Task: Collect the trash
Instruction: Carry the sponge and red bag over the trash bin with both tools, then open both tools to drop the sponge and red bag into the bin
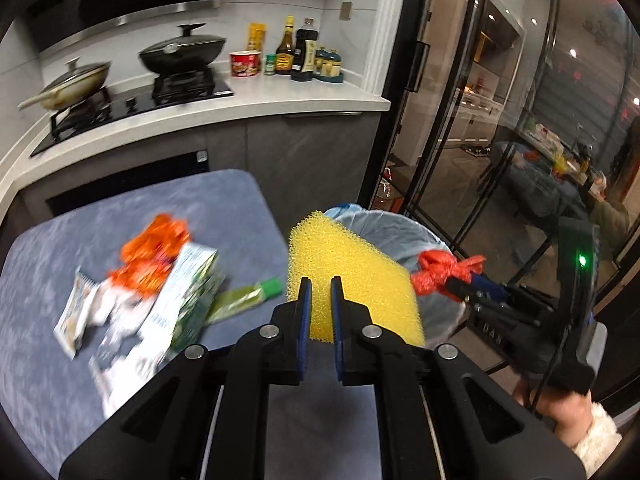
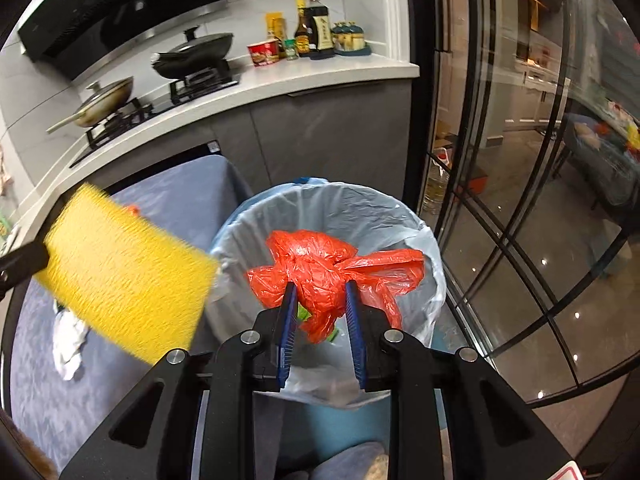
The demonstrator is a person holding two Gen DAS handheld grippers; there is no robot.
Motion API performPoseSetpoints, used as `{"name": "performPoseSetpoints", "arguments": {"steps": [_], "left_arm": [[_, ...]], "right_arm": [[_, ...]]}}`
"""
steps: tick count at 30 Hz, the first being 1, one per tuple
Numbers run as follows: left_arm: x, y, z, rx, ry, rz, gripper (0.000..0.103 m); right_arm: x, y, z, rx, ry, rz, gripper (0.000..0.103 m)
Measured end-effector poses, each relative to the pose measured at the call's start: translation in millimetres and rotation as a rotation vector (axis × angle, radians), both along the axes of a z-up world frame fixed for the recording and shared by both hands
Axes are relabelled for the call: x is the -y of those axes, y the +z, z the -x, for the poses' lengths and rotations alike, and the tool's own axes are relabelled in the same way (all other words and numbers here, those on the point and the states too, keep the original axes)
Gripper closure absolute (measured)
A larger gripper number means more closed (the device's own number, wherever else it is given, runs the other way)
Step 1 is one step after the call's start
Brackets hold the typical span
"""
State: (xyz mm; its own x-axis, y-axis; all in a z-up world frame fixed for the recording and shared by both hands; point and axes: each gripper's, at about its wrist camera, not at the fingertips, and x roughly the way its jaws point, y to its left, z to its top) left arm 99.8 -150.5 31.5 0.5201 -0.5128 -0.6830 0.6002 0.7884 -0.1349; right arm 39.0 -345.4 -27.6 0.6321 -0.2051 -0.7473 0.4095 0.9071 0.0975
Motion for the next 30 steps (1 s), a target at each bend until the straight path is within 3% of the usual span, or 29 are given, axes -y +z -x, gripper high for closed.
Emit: {"name": "performPoseSetpoints", "arguments": {"steps": [7, 9, 13, 15, 17, 30], "left_arm": [[62.2, -23.7, -25.1, 0.000, -0.046, -0.058, 0.094], [71.6, -27.9, -28.7, -0.002, -0.053, -0.058, 0.094], [87.6, -36.5, -36.7, -0.025, -0.054, -0.073, 0.090], [90.6, -38.5, -37.5, -0.015, -0.040, -0.084, 0.077], [90.2, -38.0, -36.1, 0.003, -0.026, -0.081, 0.049], [61.8, -26.2, -30.7, 0.016, 0.017, -0.053, 0.048]], "right_arm": [[24.1, -11.0, -14.4, -0.015, -0.014, 0.003, 0.076], [28.3, -12.2, -15.5, -0.013, -0.021, -0.004, 0.059], [32.2, -9.3, -16.5, -0.001, -0.032, 0.016, 0.049], [33.2, -6.8, -13.9, 0.011, -0.039, 0.015, 0.047], [33.3, -4.0, -11.3, 0.019, -0.043, 0.018, 0.045], [16.7, 11.4, -6.4, 0.050, -0.026, 0.025, 0.043]]}}
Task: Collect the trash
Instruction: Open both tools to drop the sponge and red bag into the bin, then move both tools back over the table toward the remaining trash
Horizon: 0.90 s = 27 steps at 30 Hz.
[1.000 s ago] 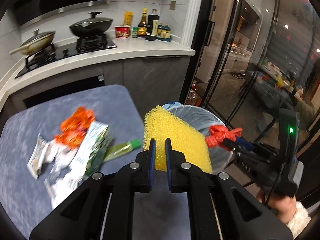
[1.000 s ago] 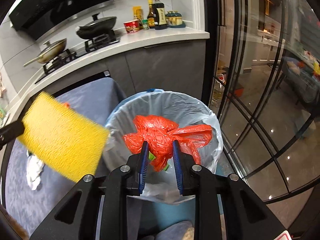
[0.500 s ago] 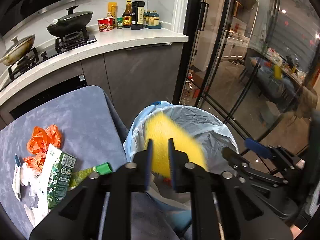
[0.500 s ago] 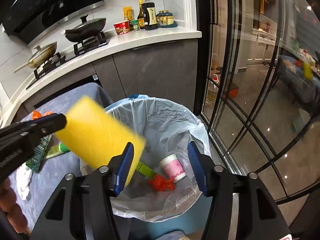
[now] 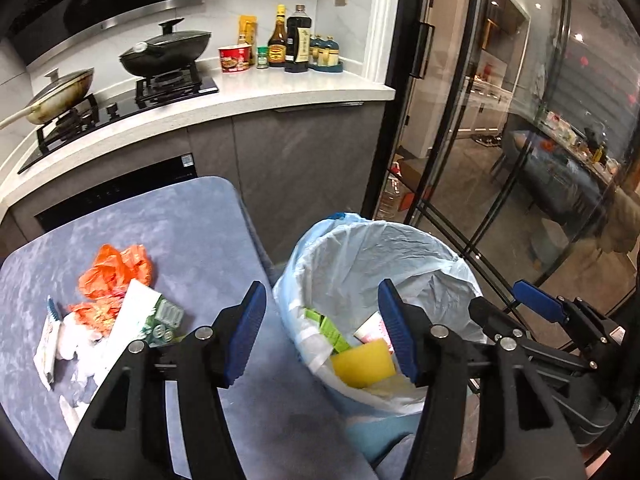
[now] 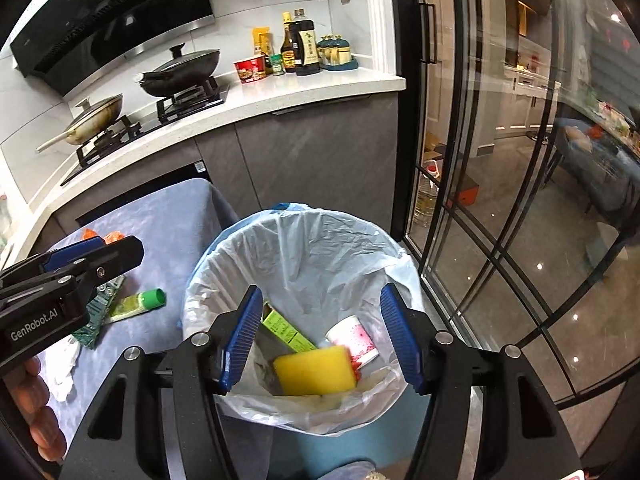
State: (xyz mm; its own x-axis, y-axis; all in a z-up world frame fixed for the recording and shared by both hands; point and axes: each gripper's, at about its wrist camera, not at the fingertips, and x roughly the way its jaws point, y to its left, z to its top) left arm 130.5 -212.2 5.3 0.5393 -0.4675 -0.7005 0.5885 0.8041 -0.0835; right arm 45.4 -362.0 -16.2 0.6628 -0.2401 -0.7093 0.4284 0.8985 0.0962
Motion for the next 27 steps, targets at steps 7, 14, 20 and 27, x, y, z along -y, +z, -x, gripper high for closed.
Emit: {"name": "performPoseSetpoints", "arguments": {"steps": [7, 14, 20, 27], "left_arm": [[-29.3, 2.6, 6.3, 0.009, 0.042, -0.010, 0.048], [-68.1, 6.9, 17.0, 0.022, 0.104, -0.019, 0.046], [-103.5, 4.6, 24.1, 0.006, 0.153, -0.025, 0.046], [-145.6, -4.0, 30.8, -0.009, 0.216, -0.042, 0.040]], "right_arm": [[-28.5, 8.3, 0.4, 0.007, 0.046, 0.006, 0.043], [-66.7, 16.1, 5.7, 0.011, 0.109, 0.013, 0.041], [-101.2, 16.3, 5.9, 0.003, 0.168, 0.008, 0.041], [-145.5, 11.2, 3.5, -0.020, 0.244, 0.016, 0.041]]}}
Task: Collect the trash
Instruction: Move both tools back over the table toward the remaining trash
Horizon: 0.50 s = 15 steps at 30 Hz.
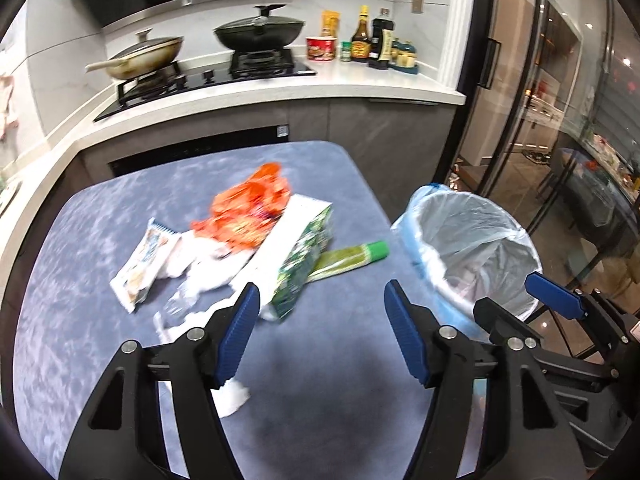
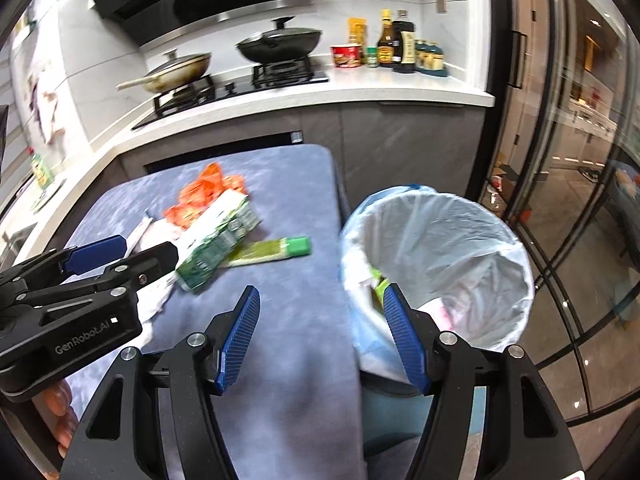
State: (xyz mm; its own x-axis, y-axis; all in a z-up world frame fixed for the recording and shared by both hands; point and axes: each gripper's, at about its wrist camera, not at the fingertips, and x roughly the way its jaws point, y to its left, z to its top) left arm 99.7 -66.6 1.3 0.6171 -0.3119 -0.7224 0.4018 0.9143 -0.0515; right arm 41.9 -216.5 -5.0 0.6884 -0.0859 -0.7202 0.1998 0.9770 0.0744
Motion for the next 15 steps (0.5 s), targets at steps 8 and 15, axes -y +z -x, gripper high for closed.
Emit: {"name": "performPoseSetpoints", "arguments": {"steps": [8, 15], "left_arm": [[-57.1, -27.2, 2.0, -0.043, 0.108, -0.031, 0.028], [-107.0, -59.8, -8.3, -0.120, 0.219, -0.022, 0.019]], "right_arm": [[-39.6, -13.3, -3.3, -0.040, 0.066, 0.007, 0.041], [-56.7, -26.1, -6.6, -0.073, 0.089, 0.003, 0.041]]}}
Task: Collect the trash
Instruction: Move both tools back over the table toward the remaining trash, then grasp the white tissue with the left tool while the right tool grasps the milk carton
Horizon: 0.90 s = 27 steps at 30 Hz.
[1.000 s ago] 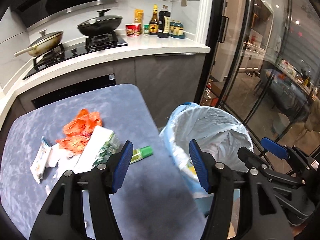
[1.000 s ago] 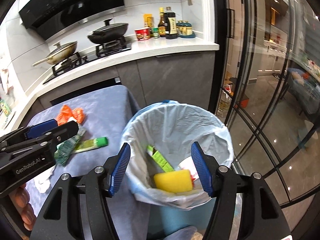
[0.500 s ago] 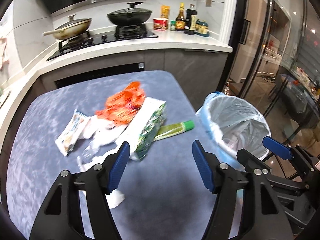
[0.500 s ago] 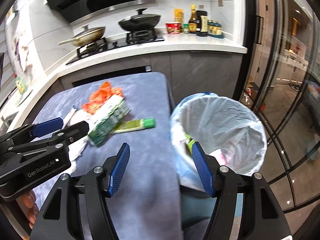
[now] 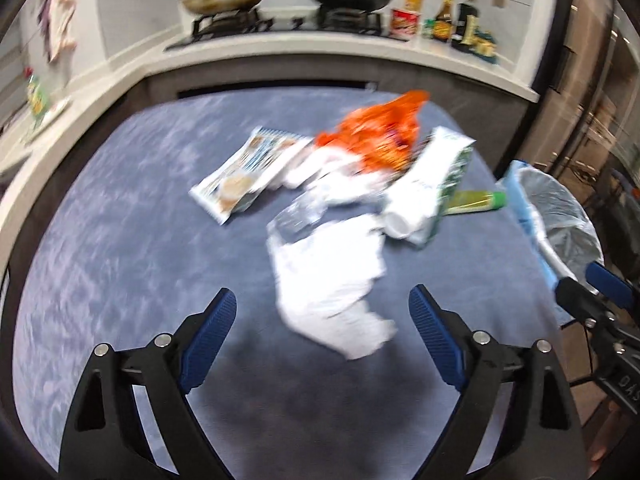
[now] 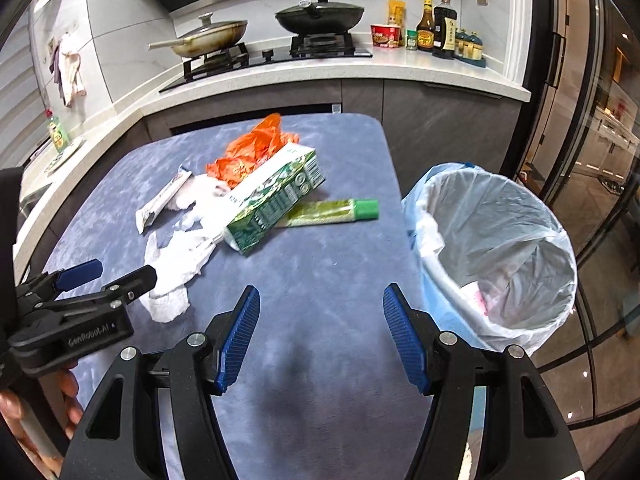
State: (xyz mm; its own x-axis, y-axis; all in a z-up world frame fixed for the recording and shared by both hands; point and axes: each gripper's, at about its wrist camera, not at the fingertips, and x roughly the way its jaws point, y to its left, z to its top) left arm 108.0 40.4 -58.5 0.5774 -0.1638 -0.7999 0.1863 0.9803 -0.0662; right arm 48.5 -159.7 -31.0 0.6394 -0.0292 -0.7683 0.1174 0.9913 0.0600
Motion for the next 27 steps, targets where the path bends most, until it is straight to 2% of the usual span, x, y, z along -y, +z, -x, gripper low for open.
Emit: {"name": "performPoseSetpoints", "arguments": {"steps": [4, 10, 12, 17, 18, 20, 22, 27], "left_arm": [[-18.9, -13.3, -10.4, -0.029, 0.039, 0.031, 0.019], [-22.5, -26.2, -27.5, -0.064, 0.036, 0.088, 0.021], [-20.1, -29.2, -30.5, -0.072, 0.023, 0.096, 0.028], [-14.9, -43.9, -36.1, -0.151, -0.021, 0.156, 0.061], [-14.5, -45.0, -36.2, -0.157, -0.024, 0.162, 0.064], [-13.8, -44.3, -34.6, -0.154, -0.037, 0.169, 0.087], [-15.4, -41.5, -32.9, -0.158, -0.047, 0.188, 0.092], [-25.8, -25.7, -24.7, -0.102, -0.017, 0.148, 0.094]], "right_arm": [[-6.9, -6.4, -3.8, -0.019, 0.008, 0.000, 0.041], [-11.4, -12.0, -9.8, -0.035, 0.014, 0.002, 0.041], [-12.0, -13.2, -11.7, -0.040, 0.015, 0.004, 0.041], [-10.8, -16.6, -15.5, -0.050, 0.012, -0.001, 0.041], [-10.8, -17.1, -16.8, -0.052, 0.012, -0.002, 0.041], [-10.2, -18.2, -19.4, -0.054, 0.012, -0.004, 0.041], [-10.3, -18.9, -23.3, -0.056, 0.014, -0.010, 0.041], [-16.1, -15.7, -34.5, -0.043, 0.028, -0.014, 0.041]]}}
